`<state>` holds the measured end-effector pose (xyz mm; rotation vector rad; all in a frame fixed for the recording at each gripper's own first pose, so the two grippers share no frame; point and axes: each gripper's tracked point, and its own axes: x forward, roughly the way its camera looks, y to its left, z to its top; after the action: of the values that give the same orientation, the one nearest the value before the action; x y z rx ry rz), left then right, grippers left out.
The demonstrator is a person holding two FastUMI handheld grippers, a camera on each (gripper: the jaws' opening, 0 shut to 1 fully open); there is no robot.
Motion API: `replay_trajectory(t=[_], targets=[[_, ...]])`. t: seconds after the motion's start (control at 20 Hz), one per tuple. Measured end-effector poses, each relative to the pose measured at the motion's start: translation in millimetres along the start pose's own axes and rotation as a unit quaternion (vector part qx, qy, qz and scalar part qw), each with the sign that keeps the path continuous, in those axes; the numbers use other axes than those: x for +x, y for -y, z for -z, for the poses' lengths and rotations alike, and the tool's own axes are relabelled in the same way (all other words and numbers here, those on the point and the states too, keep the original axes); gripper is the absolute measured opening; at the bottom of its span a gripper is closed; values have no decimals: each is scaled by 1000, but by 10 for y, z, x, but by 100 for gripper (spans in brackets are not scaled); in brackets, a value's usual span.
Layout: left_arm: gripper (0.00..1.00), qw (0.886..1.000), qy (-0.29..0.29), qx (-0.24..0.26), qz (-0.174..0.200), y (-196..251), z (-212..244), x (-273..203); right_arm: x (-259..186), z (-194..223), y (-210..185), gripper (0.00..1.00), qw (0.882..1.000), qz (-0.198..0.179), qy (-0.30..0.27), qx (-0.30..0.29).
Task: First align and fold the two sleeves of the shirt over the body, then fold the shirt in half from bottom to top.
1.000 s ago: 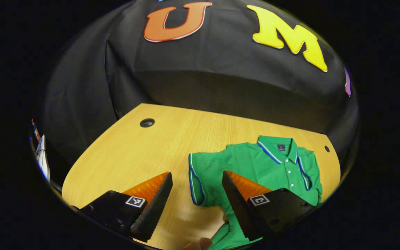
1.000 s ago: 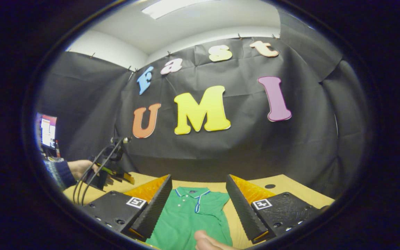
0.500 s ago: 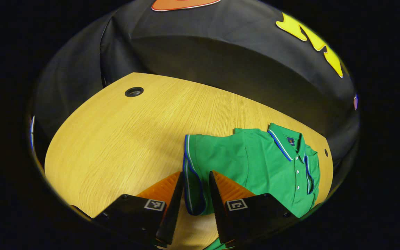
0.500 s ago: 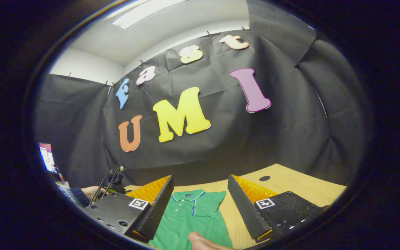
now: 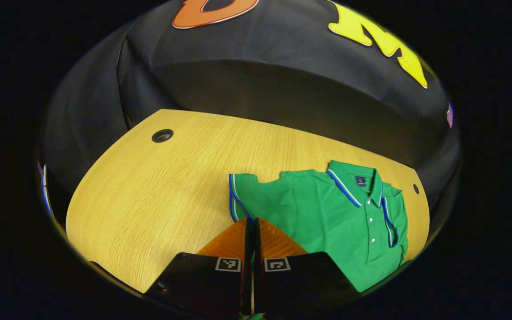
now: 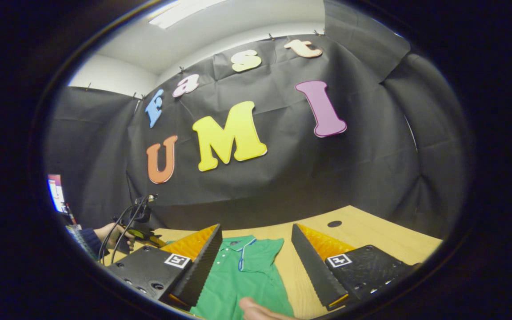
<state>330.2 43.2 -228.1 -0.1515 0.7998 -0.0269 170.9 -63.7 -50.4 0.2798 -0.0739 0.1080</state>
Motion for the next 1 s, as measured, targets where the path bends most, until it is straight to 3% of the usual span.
replay_trajectory(t=[0.25,0.3,0.35,0.55,0.6,0.65,0.7,0.8,0.85,0.9,0.95,1.0], targets=[[5,997,13,72,3,456,-25,-139,87,144,92,95,1000,12,-21,0],[11,996,14,88,1,540,-20,-136,104,170,84,95,1000,13,-26,-1],[5,995,15,98,0,635,-2,-128,109,179,72,95,1000,12,-28,0],[10,994,14,108,-3,991,82,-102,177,308,107,95,999,19,-43,-10],[33,994,12,109,15,1140,114,-145,182,339,106,95,999,20,-48,-13],[29,994,14,108,33,1287,153,-183,184,360,96,96,998,19,-52,-15],[45,992,20,113,46,1400,154,-264,187,383,84,92,998,18,-55,-16],[54,990,44,123,45,1476,105,-461,191,413,64,96,998,17,-60,-21],[68,989,58,126,43,1502,80,-576,190,419,53,95,998,16,-61,-25],[63,988,75,127,47,1544,69,-736,194,432,38,95,998,17,-60,-30],[75,986,92,128,55,1587,51,-899,199,444,18,95,997,18,-61,-32],[81,985,105,125,63,1601,60,-1079,209,486,-60,95,997,9,-64,-35]])
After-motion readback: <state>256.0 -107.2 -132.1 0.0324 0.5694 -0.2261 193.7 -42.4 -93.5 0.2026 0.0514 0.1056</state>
